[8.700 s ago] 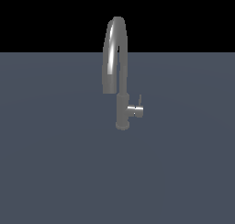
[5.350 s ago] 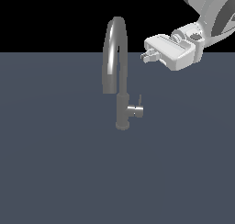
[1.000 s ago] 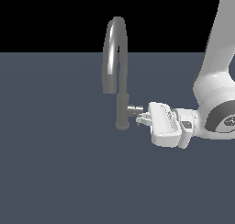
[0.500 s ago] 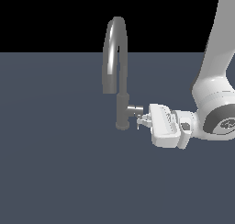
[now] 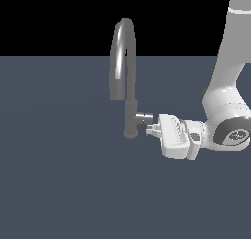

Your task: Turn on the faucet by rotating a designated handle.

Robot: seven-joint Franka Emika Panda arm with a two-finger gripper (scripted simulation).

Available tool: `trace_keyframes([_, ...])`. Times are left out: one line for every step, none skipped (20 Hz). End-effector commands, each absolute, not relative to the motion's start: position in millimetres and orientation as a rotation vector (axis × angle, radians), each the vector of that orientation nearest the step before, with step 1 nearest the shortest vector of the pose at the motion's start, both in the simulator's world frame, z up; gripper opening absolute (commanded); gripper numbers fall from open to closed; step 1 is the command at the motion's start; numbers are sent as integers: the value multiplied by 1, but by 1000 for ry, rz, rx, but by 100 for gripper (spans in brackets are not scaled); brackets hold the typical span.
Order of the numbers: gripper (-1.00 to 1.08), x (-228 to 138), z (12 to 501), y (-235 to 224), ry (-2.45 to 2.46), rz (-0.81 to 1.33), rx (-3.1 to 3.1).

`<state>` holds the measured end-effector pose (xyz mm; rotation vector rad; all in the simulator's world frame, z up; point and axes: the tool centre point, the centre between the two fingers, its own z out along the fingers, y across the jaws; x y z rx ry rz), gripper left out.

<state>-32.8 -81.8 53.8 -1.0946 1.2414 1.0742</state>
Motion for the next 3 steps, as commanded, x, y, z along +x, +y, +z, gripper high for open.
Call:
trace_keyframes([-100, -29, 26, -78, 1282, 1077, -1082])
trace_keyframes([-100, -28, 22, -78, 1285, 1079, -1081])
trace_keyframes([-100, -28, 22, -78, 1285, 1079, -1081])
